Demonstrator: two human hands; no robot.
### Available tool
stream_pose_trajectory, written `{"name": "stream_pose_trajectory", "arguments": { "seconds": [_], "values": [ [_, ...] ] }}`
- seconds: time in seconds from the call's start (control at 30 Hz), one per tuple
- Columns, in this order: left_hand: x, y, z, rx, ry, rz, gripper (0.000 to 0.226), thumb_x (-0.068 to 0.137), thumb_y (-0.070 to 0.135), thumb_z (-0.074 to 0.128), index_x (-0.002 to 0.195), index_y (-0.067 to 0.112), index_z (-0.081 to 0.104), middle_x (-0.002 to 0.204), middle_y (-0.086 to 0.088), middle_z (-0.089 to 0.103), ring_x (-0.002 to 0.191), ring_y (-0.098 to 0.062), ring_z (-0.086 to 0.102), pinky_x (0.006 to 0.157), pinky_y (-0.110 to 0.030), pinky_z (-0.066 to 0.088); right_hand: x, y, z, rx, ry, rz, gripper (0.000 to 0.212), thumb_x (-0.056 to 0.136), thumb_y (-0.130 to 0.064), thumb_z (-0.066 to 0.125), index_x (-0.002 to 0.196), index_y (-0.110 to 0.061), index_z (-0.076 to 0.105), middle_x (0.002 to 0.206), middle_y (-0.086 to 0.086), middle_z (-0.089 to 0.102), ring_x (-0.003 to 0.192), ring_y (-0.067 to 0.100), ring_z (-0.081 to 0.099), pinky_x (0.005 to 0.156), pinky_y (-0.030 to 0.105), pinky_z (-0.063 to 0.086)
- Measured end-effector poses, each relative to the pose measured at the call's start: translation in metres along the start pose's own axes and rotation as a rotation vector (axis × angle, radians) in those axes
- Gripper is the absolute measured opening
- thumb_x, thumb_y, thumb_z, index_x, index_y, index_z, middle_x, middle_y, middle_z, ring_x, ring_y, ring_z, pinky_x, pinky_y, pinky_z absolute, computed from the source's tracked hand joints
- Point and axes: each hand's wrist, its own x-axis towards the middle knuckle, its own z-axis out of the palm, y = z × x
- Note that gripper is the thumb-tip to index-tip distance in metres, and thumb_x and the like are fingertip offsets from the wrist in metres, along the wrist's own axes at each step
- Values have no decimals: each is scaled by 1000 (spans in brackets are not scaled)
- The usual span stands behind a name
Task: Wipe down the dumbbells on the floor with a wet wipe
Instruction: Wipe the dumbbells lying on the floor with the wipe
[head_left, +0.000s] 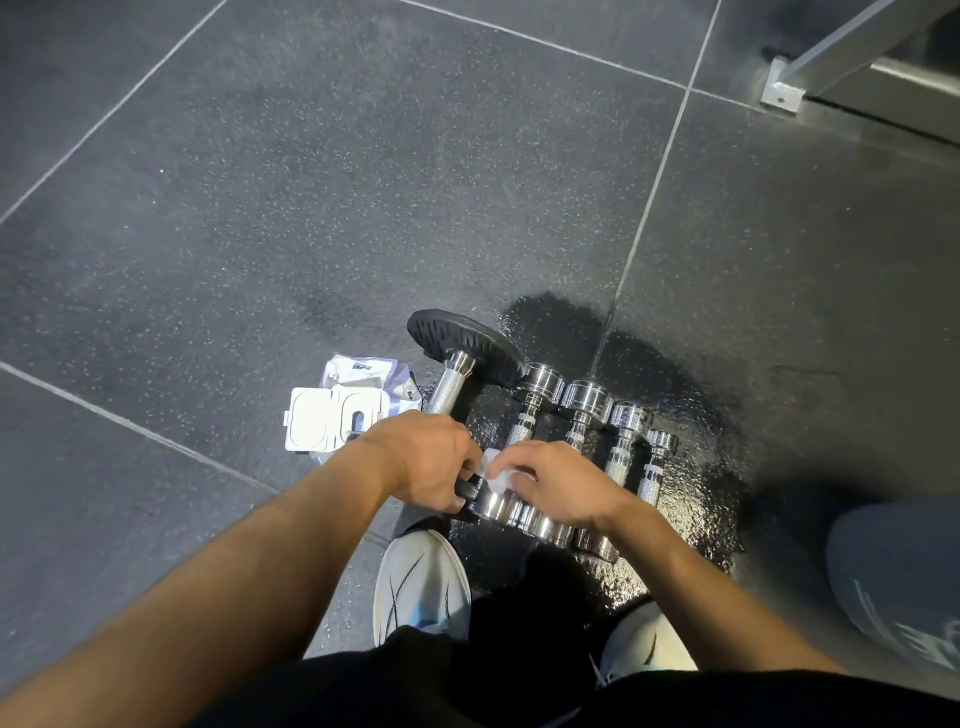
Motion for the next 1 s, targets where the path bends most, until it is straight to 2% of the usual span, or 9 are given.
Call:
{"name": "stream_pose_trajectory", "arguments": {
  "seconds": [0.07, 0.13, 0.2, 0.27, 0.33, 0.6, 0.7, 0.8, 1.0],
  "values": [
    [0, 0, 0, -4, 0, 5, 23, 79, 51, 69, 89, 33, 59, 95, 11, 60, 87, -15, 58, 74, -34, 54, 2, -4, 5, -42, -6, -32, 35, 104, -15, 48, 131, -30, 65, 135, -7, 60, 110, -3, 55, 99, 14, 40],
    [0, -1, -1, -8, -5, 4, 23, 78, 51, 69, 89, 34, 59, 96, 11, 60, 88, -15, 59, 74, -34, 54, 5, -10, 12, -64, -33, 19, 45, 104, -8, 40, 136, -33, 61, 135, 2, 58, 118, 15, 52, 104, 27, 42],
    [0, -1, -1, -16, -7, 1, 23, 78, 51, 69, 90, 34, 60, 96, 11, 60, 88, -16, 59, 75, -35, 55, 6, -14, 14, -73, -66, 74, 56, 100, -1, 36, 137, -37, 58, 131, 6, 57, 109, 20, 57, 95, 37, 52],
    [0, -1, -1, -18, -3, 0, 23, 78, 50, 69, 90, 33, 60, 96, 11, 60, 87, -15, 59, 74, -35, 54, 4, -11, 8, -18, -67, 127, 59, 98, 2, 35, 130, -40, 61, 126, 6, 60, 82, 19, 65, 69, 35, 59],
    [0, -2, 0, -19, 1, -2, 23, 79, 51, 70, 90, 34, 59, 97, 11, 60, 86, -15, 58, 73, -34, 53, 1, -7, -1, 47, -101, 177, 57, 98, 0, 34, 124, -42, 62, 112, -1, 64, 64, 17, 57, 52, 31, 46],
    [1, -2, 1, -23, 8, -2, 23, 76, 51, 69, 88, 33, 60, 93, 12, 61, 84, -15, 60, 75, -37, 57, -2, -13, -6, 19, -175, 189, 59, 97, -2, 37, 126, -50, 54, 94, 4, 65, 57, 16, 52, 46, 30, 39],
    [1, -3, 2, -21, 11, 4, 24, 75, 52, 69, 87, 34, 59, 93, 12, 60, 85, -15, 60, 75, -36, 55, 8, -22, -3, -85, -224, 138, 56, 94, 2, 38, 133, -36, 50, 88, 1, 59, 57, 13, 52, 44, 23, 39],
    [3, -2, 3, -19, 12, 2, 24, 74, 52, 69, 85, 33, 59, 90, 12, 60, 82, -15, 59, 71, -33, 53, 16, -38, 3, -296, -262, 74, 50, 91, 2, 40, 136, -18, 48, 91, 1, 54, 81, 20, 60, 67, 30, 51],
    [1, -3, 1, -6, 12, -12, 29, 73, 54, 70, 83, 28, 60, 89, 8, 62, 79, -17, 61, 71, -34, 56, 25, -57, 4, -513, -271, 93, 22, 93, -2, 45, 109, -6, 60, 83, 5, 47, 76, 22, 48, 70, 32, 47]
  ]
}}
